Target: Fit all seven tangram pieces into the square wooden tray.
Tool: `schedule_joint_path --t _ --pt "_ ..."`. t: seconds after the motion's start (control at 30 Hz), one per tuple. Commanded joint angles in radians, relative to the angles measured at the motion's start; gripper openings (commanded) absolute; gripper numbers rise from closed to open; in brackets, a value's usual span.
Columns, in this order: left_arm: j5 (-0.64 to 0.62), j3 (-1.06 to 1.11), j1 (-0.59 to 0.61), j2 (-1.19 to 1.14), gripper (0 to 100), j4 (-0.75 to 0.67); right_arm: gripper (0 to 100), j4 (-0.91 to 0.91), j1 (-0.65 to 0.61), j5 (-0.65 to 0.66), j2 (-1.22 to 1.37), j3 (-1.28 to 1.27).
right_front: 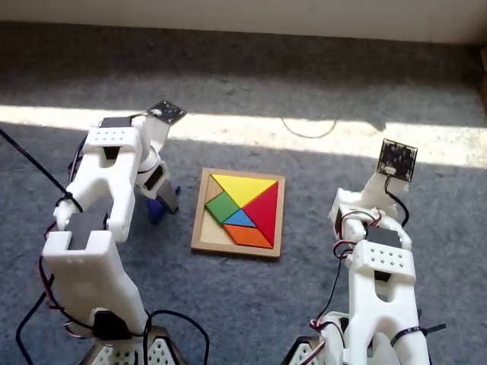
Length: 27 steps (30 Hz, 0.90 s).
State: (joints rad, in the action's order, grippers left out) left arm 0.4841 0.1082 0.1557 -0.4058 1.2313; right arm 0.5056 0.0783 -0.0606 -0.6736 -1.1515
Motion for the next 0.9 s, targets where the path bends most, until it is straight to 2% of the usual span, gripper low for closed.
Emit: schedule_joint_path --t 0.0,0.13,0.47,0.67,0.87 --pt "0.012 -0.05 0.001 0.004 30 0.009 0.5 -0.022 0.004 -0.002 -0.036 0.015" --pt "0.012 -0.041 -0.025 -0.002 24 0.012 0.5 -0.022 0.004 -0.002 -0.036 0.015" --pt "0.008 -0.035 -0.128 0.005 12 0.143 0.5 -0.022 0.004 -0.002 -0.036 0.015" --pt "-0.005 -0.035 -0.136 0.05 12 0.204 0.5 -0.022 0.004 -0.002 -0.036 0.015" --pt "-0.133 -0.033 -0.143 0.219 12 0.253 0.5 -0.022 0.004 -0.002 -0.036 0.016"
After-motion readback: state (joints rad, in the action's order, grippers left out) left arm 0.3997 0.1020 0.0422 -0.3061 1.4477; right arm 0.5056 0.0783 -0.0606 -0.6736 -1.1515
